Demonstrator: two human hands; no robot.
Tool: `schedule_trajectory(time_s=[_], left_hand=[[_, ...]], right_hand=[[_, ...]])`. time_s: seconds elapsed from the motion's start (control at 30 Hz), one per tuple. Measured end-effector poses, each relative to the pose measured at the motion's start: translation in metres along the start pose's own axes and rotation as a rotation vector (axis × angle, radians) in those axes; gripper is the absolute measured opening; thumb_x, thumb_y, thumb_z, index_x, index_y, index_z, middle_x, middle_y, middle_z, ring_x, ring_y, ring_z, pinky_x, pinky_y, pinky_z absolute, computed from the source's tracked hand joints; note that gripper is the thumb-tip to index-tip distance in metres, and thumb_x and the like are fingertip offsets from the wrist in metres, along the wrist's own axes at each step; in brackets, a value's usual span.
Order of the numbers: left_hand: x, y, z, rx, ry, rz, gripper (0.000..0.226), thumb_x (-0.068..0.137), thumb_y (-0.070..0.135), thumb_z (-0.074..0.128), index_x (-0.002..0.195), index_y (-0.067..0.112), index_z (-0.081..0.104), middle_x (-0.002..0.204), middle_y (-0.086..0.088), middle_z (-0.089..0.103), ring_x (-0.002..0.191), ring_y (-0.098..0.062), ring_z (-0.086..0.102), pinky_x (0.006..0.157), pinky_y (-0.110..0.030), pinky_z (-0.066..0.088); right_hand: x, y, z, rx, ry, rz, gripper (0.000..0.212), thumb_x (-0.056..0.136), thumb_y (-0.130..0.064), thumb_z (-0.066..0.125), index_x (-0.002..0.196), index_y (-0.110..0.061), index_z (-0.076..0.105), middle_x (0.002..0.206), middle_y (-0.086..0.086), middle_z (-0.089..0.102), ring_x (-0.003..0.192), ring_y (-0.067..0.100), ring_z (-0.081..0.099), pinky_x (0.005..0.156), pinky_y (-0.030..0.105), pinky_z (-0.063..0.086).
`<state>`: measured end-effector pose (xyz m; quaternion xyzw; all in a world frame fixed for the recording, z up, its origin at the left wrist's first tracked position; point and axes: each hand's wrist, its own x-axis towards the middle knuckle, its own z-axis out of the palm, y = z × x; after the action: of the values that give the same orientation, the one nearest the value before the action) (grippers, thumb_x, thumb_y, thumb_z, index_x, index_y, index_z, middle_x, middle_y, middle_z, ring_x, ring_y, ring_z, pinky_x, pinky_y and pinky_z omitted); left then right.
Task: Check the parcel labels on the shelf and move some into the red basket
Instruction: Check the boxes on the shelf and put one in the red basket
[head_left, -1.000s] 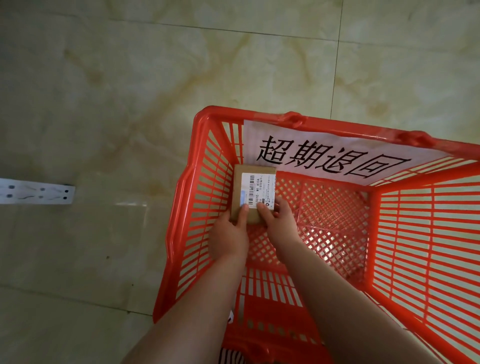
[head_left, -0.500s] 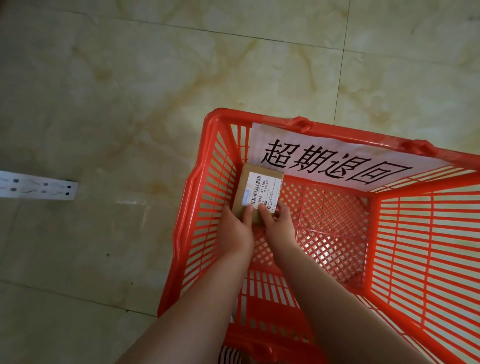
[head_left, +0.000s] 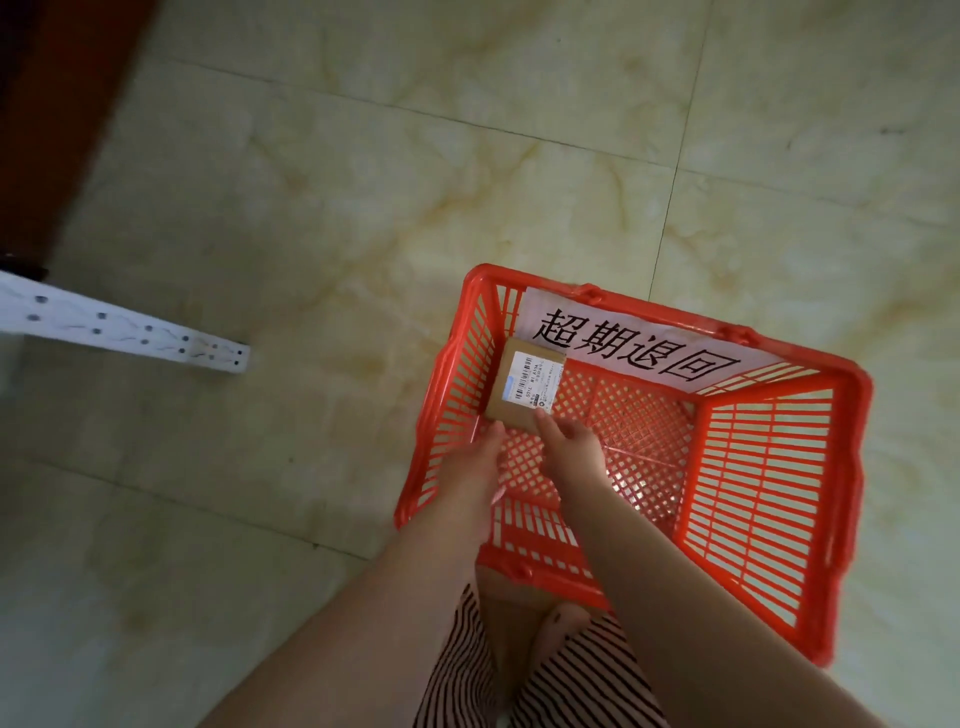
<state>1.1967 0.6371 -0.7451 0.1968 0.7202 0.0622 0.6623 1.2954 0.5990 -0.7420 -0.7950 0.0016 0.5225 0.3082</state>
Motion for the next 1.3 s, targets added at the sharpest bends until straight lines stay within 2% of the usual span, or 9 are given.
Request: schedule_trajectory(time_s=[0.1, 0.2, 0.3, 0.43, 0.57, 0.7, 0.83, 0.97, 1.3], left_hand=[[-0.08, 0.029, -0.025, -0.098, -0.062, 0.022, 0.03, 0.092, 0.036, 0.064, 0.108, 0.01, 0.067, 0.098, -0.005, 0.071, 0.082, -0.014, 0.066, 0.059, -0.023, 0.05], [-0.179, 0.056, -0.066, -0.206, -0.065, 0.096, 0.017, 0.092, 0.024, 0.065, 0.092, 0.008, 0.069, 0.089, -0.011, 0.07, 0.07, -0.014, 0.064, 0.061, -0.023, 0.055], [-0.261, 0.073, -0.109, -0.286, -0.032, 0.154, 0.012, 0.093, 0.017, 0.062, 0.088, 0.009, 0.069, 0.082, -0.007, 0.071, 0.069, -0.014, 0.066, 0.073, -0.028, 0.055], [-0.39, 0.084, -0.18, -0.5, 0.062, 0.258, 0.012, 0.095, 0.017, 0.058, 0.099, 0.01, 0.068, 0.09, -0.006, 0.072, 0.079, -0.016, 0.066, 0.081, -0.029, 0.055], [-0.486, 0.084, -0.251, -0.739, 0.169, 0.339, 0.008, 0.094, 0.015, 0.06, 0.093, 0.011, 0.067, 0.078, -0.001, 0.072, 0.062, -0.008, 0.066, 0.064, -0.02, 0.056], [-0.567, 0.06, -0.327, -0.995, 0.242, 0.434, 0.008, 0.093, 0.017, 0.064, 0.086, 0.013, 0.067, 0.073, -0.001, 0.071, 0.055, -0.006, 0.063, 0.054, -0.015, 0.054], [-0.633, 0.014, -0.396, -1.144, 0.294, 0.565, 0.011, 0.091, 0.02, 0.066, 0.095, 0.01, 0.067, 0.086, -0.004, 0.07, 0.074, -0.014, 0.064, 0.065, -0.02, 0.055], [-0.68, -0.044, -0.469, -1.292, 0.369, 0.664, 0.015, 0.091, 0.02, 0.066, 0.099, 0.007, 0.068, 0.09, -0.006, 0.07, 0.078, -0.016, 0.065, 0.07, -0.023, 0.054], [-0.781, -0.215, -0.664, -1.479, 0.626, 0.751, 0.018, 0.091, 0.02, 0.067, 0.103, 0.007, 0.066, 0.089, -0.005, 0.069, 0.076, -0.014, 0.063, 0.072, -0.023, 0.053]], right_hand=[[-0.079, -0.033, -0.018, 0.15, -0.126, -0.011, 0.025, 0.096, -0.033, 0.062, 0.109, -0.013, 0.068, 0.111, 0.012, 0.074, 0.098, 0.022, 0.07, 0.084, 0.035, 0.059], [-0.174, -0.077, -0.033, 0.248, -0.265, -0.024, 0.024, 0.095, -0.026, 0.064, 0.107, -0.006, 0.069, 0.105, 0.014, 0.075, 0.089, 0.022, 0.073, 0.071, 0.028, 0.059], [-0.251, -0.109, -0.036, 0.222, -0.393, -0.055, 0.026, 0.093, -0.027, 0.068, 0.105, -0.005, 0.072, 0.107, 0.018, 0.075, 0.098, 0.03, 0.073, 0.088, 0.041, 0.059], [-0.38, -0.151, -0.032, 0.157, -0.553, -0.113, 0.023, 0.095, -0.023, 0.063, 0.111, -0.007, 0.07, 0.099, 0.008, 0.076, 0.089, 0.018, 0.07, 0.086, 0.033, 0.054], [-0.48, -0.182, -0.01, 0.09, -0.648, -0.21, 0.017, 0.096, -0.021, 0.062, 0.106, -0.01, 0.071, 0.092, 0.005, 0.074, 0.082, 0.016, 0.068, 0.075, 0.027, 0.053], [-0.579, -0.192, 0.029, -0.021, -0.809, -0.283, 0.02, 0.097, -0.021, 0.061, 0.111, -0.008, 0.066, 0.095, 0.007, 0.071, 0.085, 0.016, 0.067, 0.081, 0.027, 0.053], [-0.672, -0.175, 0.075, -0.167, -0.984, -0.331, 0.023, 0.096, -0.027, 0.063, 0.112, -0.011, 0.067, 0.101, 0.006, 0.073, 0.091, 0.016, 0.068, 0.083, 0.028, 0.054], [-0.767, -0.136, 0.13, -0.262, -1.151, -0.374, 0.027, 0.097, -0.028, 0.062, 0.116, -0.01, 0.067, 0.11, 0.008, 0.073, 0.103, 0.02, 0.068, 0.087, 0.03, 0.054], [-0.97, 0.034, 0.272, -0.351, -1.379, -0.271, 0.019, 0.096, -0.031, 0.062, 0.102, -0.013, 0.068, 0.099, 0.004, 0.072, 0.089, 0.016, 0.067, 0.079, 0.026, 0.053]])
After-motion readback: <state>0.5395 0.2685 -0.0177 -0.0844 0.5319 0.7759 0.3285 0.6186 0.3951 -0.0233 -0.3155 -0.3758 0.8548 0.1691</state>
